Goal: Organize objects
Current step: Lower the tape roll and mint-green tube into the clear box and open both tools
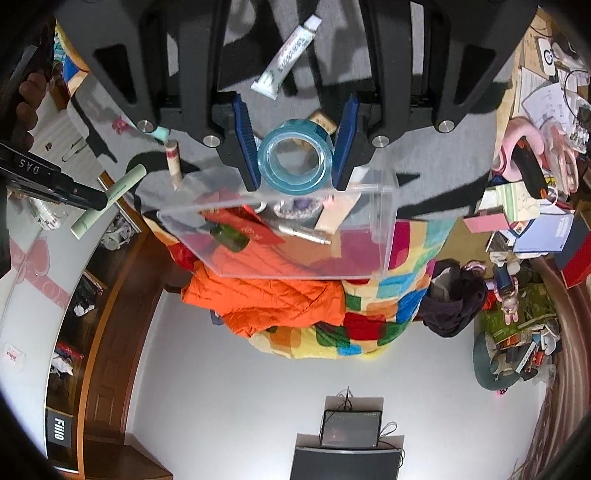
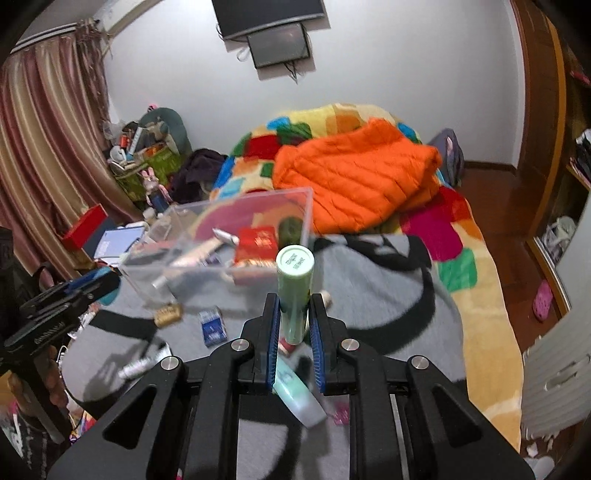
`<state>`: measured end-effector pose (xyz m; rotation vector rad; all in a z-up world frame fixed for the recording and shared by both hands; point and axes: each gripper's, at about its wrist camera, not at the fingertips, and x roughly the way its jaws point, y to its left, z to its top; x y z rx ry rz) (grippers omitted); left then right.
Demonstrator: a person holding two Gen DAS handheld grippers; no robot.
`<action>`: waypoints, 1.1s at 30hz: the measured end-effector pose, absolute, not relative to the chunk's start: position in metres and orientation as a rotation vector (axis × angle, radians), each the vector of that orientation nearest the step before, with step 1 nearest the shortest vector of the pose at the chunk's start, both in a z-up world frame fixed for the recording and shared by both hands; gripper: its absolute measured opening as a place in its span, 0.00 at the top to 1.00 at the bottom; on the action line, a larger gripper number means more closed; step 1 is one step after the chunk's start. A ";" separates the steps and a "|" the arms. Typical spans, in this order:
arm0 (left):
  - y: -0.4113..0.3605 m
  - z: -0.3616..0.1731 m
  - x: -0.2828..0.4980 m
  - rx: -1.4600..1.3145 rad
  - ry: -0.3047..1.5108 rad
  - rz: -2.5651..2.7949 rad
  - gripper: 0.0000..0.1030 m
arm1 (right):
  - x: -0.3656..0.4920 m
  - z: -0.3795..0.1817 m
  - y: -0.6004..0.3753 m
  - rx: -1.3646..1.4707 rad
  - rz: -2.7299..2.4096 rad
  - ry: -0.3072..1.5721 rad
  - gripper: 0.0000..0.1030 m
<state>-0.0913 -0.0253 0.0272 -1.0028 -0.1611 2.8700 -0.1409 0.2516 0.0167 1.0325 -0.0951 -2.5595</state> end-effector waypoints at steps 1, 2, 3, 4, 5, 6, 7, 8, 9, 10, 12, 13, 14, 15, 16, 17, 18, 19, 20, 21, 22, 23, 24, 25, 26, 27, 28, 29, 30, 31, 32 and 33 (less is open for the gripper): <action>-0.026 0.029 -0.094 -0.997 -0.163 2.871 0.62 | -0.143 0.021 0.249 1.014 -2.560 -0.095 0.86; -0.026 0.030 -0.097 -0.993 -0.164 2.871 0.62 | -0.145 0.025 0.246 0.995 -2.559 -0.092 0.86; -0.027 0.032 -0.100 -0.990 -0.166 2.871 0.62 | -0.146 0.028 0.244 0.982 -2.561 -0.088 0.86; -0.027 0.033 -0.103 -0.989 -0.170 2.869 0.62 | -0.149 0.033 0.240 0.959 -2.569 -0.084 0.86; -0.029 0.034 -0.109 -0.991 -0.178 2.867 0.62 | -0.152 0.036 0.238 0.949 -2.572 -0.082 0.86; -0.029 0.035 -0.112 -0.992 -0.181 2.864 0.62 | -0.155 0.038 0.236 0.937 -2.576 -0.079 0.86; -0.030 0.035 -0.118 -0.998 -0.182 2.863 0.62 | -0.161 0.041 0.232 0.926 -2.578 -0.079 0.86; -0.031 0.035 -0.123 -1.004 -0.181 2.865 0.62 | -0.163 0.042 0.230 0.922 -2.577 -0.077 0.86; -0.032 0.035 -0.128 -1.011 -0.180 2.861 0.62 | -0.167 0.043 0.227 0.921 -2.578 -0.071 0.86; -0.033 0.034 -0.134 -1.024 -0.182 2.856 0.62 | -0.172 0.043 0.223 0.920 -2.583 -0.059 0.86; -0.035 0.031 -0.145 -1.051 -0.187 2.847 0.62 | -0.181 0.041 0.214 0.922 -2.604 -0.012 0.86; -0.036 0.029 -0.150 -1.066 -0.187 2.844 0.62 | -0.184 0.040 0.211 0.926 -2.606 0.003 0.86; -0.037 0.026 -0.156 -1.084 -0.185 2.843 0.62 | -0.190 0.038 0.207 0.934 -2.603 0.020 0.86; -0.038 0.023 -0.161 -1.098 -0.182 2.840 0.62 | -0.194 0.035 0.203 0.947 -2.601 0.038 0.86; -0.039 0.018 -0.168 -1.122 -0.176 2.840 0.62 | -0.199 0.032 0.198 0.960 -2.603 0.064 0.86; -0.040 0.015 -0.172 -1.139 -0.171 2.841 0.62 | -0.202 0.030 0.196 0.965 -2.604 0.081 0.86; -0.040 0.012 -0.176 -1.154 -0.168 2.837 0.62 | -0.206 0.026 0.191 0.976 -2.600 0.108 0.86; -0.041 0.007 -0.181 -1.174 -0.167 2.829 0.62 | -0.210 0.021 0.184 0.996 -2.598 0.147 0.86; -0.041 0.003 -0.185 -1.197 -0.169 2.824 0.62 | -0.213 0.018 0.181 1.006 -2.597 0.169 0.86; -0.041 -0.001 -0.188 -1.211 -0.167 2.819 0.62 | -0.215 0.013 0.177 1.018 -2.593 0.199 0.86; -0.041 -0.006 -0.192 -1.228 -0.164 2.816 0.62 | -0.216 0.009 0.171 1.030 -2.585 0.222 0.86; -0.041 -0.008 -0.193 -1.237 -0.164 2.814 0.62 | -0.217 0.006 0.166 1.033 -2.581 0.242 0.86; -0.041 -0.011 -0.195 -1.245 -0.167 2.806 0.62 | -0.216 0.004 0.162 1.027 -2.576 0.261 0.85; -0.041 -0.013 -0.197 -1.255 -0.172 2.793 0.62 | -0.216 0.004 0.158 1.023 -2.565 0.267 0.84; -0.041 -0.015 -0.197 -1.266 -0.182 2.777 0.62 | -0.216 0.004 0.155 1.024 -2.555 0.265 0.82; -0.040 -0.016 -0.196 -1.260 -0.175 2.779 0.62 | -0.215 0.004 0.151 1.025 -2.535 0.260 0.81; -0.039 -0.015 -0.195 -1.255 -0.169 2.780 0.62 | -0.216 0.003 0.148 1.030 -2.516 0.259 0.81; -0.038 -0.014 -0.193 -1.247 -0.163 2.775 0.62 | -0.216 0.002 0.145 1.035 -2.492 0.256 0.78; -0.037 -0.013 -0.191 -1.241 -0.159 2.773 0.62 | -0.216 0.001 0.141 1.041 -2.471 0.256 0.76; -0.036 -0.011 -0.189 -1.235 -0.151 2.772 0.62 | -0.216 -0.001 0.136 1.048 -2.455 0.261 0.75; -0.035 -0.009 -0.187 -1.229 -0.139 2.774 0.62 | -0.216 -0.002 0.134 1.052 -2.446 0.265 0.74; -0.035 -0.008 -0.185 -1.223 -0.130 2.777 0.62 | -0.215 -0.004 0.132 1.059 -2.428 0.271 0.74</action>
